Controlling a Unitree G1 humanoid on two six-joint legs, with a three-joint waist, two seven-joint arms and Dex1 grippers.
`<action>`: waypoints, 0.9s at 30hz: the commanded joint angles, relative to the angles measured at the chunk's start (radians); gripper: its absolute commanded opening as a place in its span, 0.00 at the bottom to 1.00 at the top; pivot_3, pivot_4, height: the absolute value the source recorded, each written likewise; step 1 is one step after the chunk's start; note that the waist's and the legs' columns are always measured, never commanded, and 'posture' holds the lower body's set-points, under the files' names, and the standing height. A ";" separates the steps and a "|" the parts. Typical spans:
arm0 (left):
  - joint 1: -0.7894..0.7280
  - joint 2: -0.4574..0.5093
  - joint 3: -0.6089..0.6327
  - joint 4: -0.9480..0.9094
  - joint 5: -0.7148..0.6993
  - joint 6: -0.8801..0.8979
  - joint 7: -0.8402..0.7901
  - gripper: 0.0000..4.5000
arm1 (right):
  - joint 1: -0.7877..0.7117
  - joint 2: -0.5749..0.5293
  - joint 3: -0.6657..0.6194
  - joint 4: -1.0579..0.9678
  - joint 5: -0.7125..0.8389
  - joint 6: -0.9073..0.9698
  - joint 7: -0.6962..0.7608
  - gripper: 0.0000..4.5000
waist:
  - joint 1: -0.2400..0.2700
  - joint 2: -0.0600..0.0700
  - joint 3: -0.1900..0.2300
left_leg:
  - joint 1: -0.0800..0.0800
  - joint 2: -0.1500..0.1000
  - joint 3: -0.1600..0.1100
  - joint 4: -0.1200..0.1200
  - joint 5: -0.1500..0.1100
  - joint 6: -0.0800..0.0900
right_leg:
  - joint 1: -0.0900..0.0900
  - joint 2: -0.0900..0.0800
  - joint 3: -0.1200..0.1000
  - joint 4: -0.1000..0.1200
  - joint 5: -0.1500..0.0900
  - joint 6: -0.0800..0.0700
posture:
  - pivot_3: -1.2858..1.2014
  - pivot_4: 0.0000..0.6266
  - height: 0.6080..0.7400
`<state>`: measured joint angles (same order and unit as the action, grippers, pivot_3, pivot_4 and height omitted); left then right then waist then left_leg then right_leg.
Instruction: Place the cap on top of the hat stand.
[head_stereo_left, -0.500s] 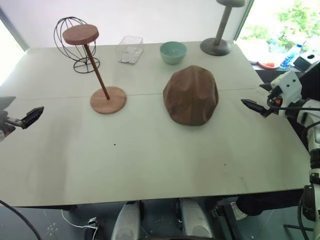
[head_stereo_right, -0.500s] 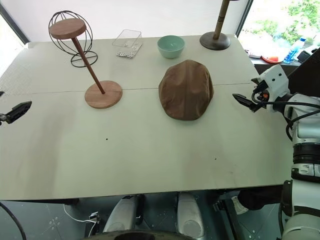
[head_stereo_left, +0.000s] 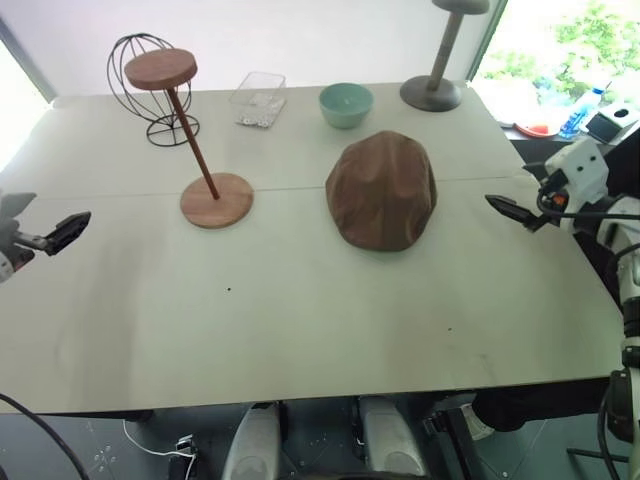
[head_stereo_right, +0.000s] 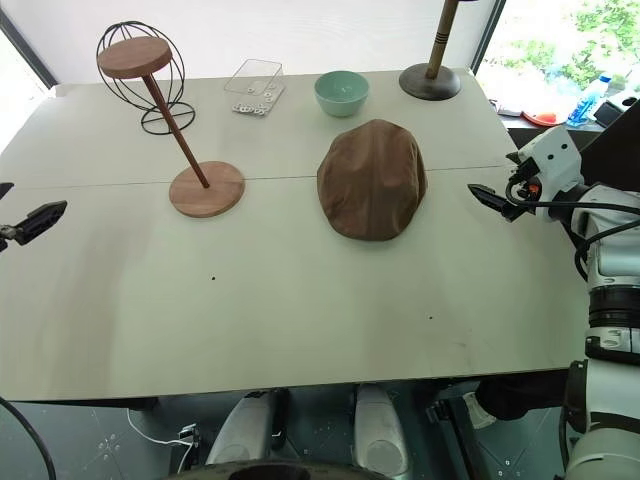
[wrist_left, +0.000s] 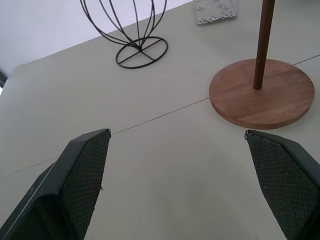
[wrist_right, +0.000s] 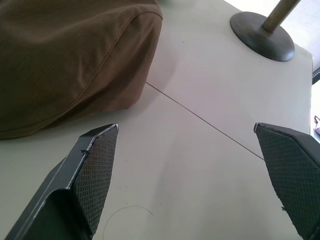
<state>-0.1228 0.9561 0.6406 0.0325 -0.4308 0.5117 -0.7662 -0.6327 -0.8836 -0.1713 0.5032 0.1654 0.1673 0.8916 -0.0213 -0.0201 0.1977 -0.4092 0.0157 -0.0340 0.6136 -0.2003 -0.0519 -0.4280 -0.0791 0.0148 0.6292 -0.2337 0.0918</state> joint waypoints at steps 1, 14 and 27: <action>-0.012 0.021 0.029 -0.019 -0.023 -0.003 -0.014 1.00 | -0.036 -0.030 -0.029 -0.030 0.010 -0.016 -0.005 0.99 | 0.000 0.000 0.000 | 0.000 0.000 0.000 0.000 0.000 0.000 | 0.000 0.000 0.000 0.000 0.000 0.000 | 0.52 0.24 1.00; -0.062 0.114 -0.034 -0.137 -0.178 0.099 -0.226 1.00 | -0.116 -0.055 0.036 -0.060 -0.042 -0.048 0.040 0.99 | 0.000 0.000 0.000 | 0.000 0.000 0.000 0.000 0.000 0.000 | 0.000 0.000 0.000 0.000 0.000 0.000 | 0.52 0.24 1.00; -0.286 0.195 -0.357 -0.249 -0.335 0.196 -0.537 1.00 | 0.020 -0.048 0.126 -0.683 -0.046 0.246 0.025 0.99 | 0.001 0.000 0.000 | 0.000 0.000 0.000 0.001 0.000 0.000 | -0.001 0.001 0.001 0.001 0.000 0.000 | 0.52 0.24 1.00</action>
<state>-0.3800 1.1390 0.3071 -0.2042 -0.7504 0.7083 -1.2688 -0.6209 -0.9375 -0.0357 -0.0785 0.1218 0.3465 0.9568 -0.0203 -0.0201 0.1977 -0.4091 0.0159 -0.0334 0.6142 -0.2004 -0.0519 -0.4286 -0.0781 0.0160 0.6306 -0.2338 0.0920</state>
